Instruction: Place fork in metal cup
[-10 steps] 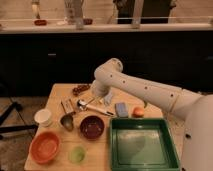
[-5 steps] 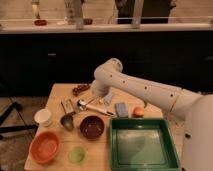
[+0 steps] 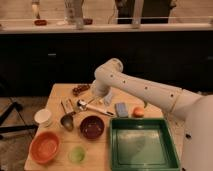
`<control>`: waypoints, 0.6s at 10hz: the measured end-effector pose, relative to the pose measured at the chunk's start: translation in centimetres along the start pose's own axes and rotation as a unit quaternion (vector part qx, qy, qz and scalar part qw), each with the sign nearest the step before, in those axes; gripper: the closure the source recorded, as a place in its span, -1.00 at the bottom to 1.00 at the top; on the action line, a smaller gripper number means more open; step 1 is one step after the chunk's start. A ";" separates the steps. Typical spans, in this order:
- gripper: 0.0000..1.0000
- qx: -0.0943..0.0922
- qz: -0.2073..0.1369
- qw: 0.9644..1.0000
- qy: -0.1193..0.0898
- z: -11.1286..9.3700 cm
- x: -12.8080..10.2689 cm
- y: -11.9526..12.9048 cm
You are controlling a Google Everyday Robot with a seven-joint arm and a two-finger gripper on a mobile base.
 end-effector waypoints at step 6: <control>1.00 0.015 -0.027 0.999 -0.008 -0.7 -2.5 -3.3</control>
